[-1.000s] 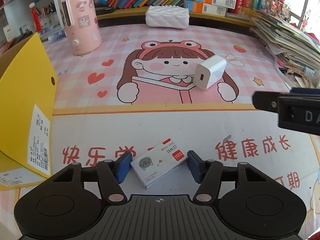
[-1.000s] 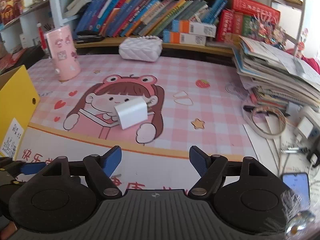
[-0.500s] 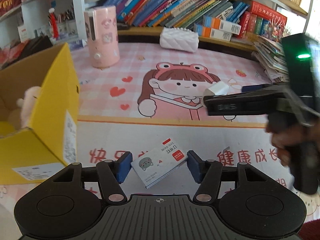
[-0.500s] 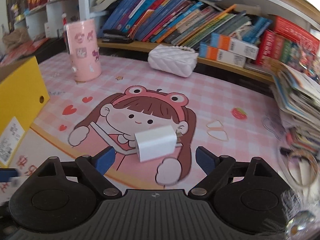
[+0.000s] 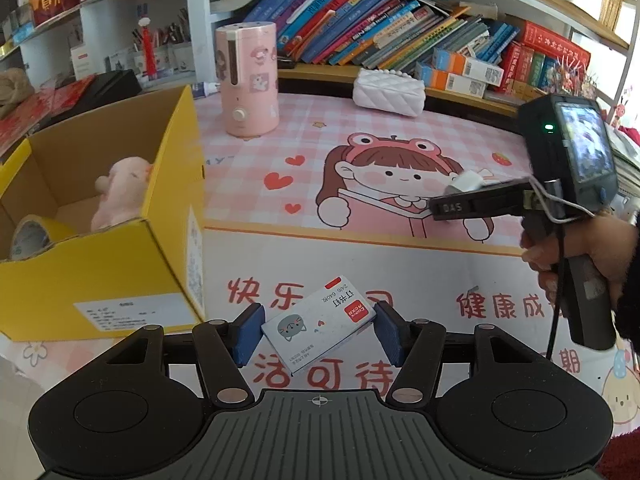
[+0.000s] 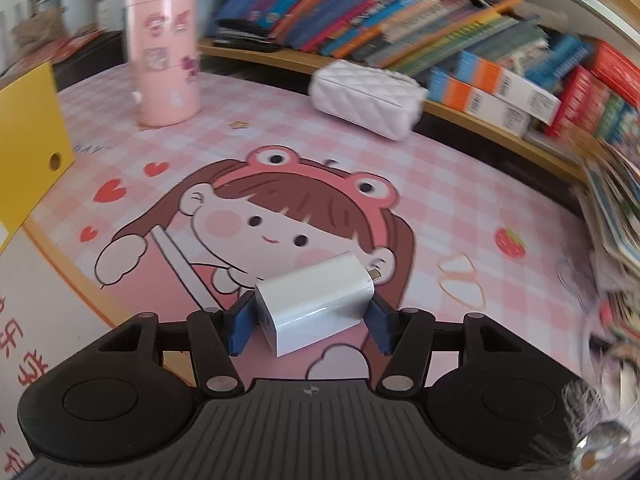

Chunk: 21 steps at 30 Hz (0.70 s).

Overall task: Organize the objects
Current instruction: 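Close the left gripper on the card box while the right gripper grasps the white charger, then lift and carry the card box and charger over the yellow box with both grippers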

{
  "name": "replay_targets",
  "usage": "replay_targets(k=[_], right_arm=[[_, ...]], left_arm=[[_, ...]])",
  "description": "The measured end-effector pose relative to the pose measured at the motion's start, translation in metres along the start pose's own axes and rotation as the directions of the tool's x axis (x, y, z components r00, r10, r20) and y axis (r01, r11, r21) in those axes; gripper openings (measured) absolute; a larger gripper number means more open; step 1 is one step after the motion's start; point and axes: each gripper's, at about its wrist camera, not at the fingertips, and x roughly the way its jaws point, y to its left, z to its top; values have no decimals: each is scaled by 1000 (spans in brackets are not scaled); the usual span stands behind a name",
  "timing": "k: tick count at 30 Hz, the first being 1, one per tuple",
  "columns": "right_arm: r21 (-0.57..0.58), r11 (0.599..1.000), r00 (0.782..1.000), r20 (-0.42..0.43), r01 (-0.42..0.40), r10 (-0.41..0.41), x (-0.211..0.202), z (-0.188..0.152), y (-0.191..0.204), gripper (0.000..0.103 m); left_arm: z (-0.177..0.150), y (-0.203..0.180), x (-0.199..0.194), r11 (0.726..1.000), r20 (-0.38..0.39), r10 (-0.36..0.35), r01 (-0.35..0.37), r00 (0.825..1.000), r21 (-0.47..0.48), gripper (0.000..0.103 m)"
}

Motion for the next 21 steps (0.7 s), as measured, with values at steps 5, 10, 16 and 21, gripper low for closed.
replay_targets(k=[5, 10, 16, 21], right_arm=[[112, 994, 1000, -11, 9, -8, -33, -11, 3, 55], [202, 979, 999, -30, -22, 29, -80, -22, 19, 55], [202, 979, 999, 45, -20, 11, -132, -32, 52, 55], [206, 978, 998, 62, -1, -12, -149, -38, 78, 55]], left_arm=[[-3, 8, -6, 1000, 18, -7, 7, 1000, -20, 59], [-4, 13, -11, 999, 38, -42, 43, 998, -9, 59], [-9, 22, -24, 997, 64, -72, 71, 995, 20, 59], [-19, 45, -43, 997, 96, -72, 71, 993, 16, 59]])
